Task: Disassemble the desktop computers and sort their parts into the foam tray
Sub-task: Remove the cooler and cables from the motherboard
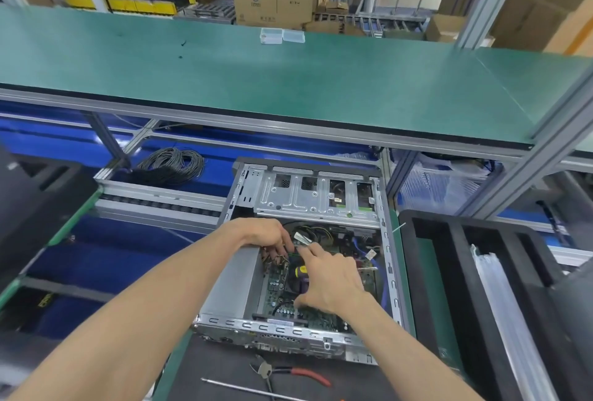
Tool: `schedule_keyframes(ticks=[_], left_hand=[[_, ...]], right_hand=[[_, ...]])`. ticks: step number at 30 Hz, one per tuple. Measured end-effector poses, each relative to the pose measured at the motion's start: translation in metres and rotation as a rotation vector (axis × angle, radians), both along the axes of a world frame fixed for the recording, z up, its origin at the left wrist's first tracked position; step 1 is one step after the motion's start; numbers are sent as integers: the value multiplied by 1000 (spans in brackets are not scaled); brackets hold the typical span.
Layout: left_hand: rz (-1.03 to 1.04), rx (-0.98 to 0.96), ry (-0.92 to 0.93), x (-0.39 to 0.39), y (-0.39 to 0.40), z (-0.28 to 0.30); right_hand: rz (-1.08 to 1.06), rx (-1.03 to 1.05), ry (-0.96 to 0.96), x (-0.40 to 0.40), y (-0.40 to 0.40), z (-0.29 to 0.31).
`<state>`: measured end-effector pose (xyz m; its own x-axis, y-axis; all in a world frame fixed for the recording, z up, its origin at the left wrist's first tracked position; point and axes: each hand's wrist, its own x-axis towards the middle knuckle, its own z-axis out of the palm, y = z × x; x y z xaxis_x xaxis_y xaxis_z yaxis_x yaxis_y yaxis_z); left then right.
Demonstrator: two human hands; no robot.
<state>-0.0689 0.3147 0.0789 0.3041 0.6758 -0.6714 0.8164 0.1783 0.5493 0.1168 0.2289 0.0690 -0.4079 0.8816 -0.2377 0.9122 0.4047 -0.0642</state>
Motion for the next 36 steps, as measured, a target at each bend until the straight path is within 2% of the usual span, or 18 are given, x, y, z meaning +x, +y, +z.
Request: schedule_keyframes(ticks=[5, 9, 16, 24, 31, 36], left_hand=[[-103, 28, 122, -4, 5, -1], [-183, 66, 240, -5, 8, -4], [5, 56, 42, -12, 0, -9], [-118, 85, 52, -2, -8, 18], [-355, 172, 205, 7, -19, 30], [-355, 281, 92, 5, -35, 35]], right_hand=[[-53, -74, -65, 12, 8, -8], [-101, -151, 3, 20, 10, -12], [-132, -166, 57, 23, 10, -14], [-183, -144, 151, 29, 5, -6], [-240, -113, 276, 32, -1, 2], [-281, -129, 395, 32, -4, 9]])
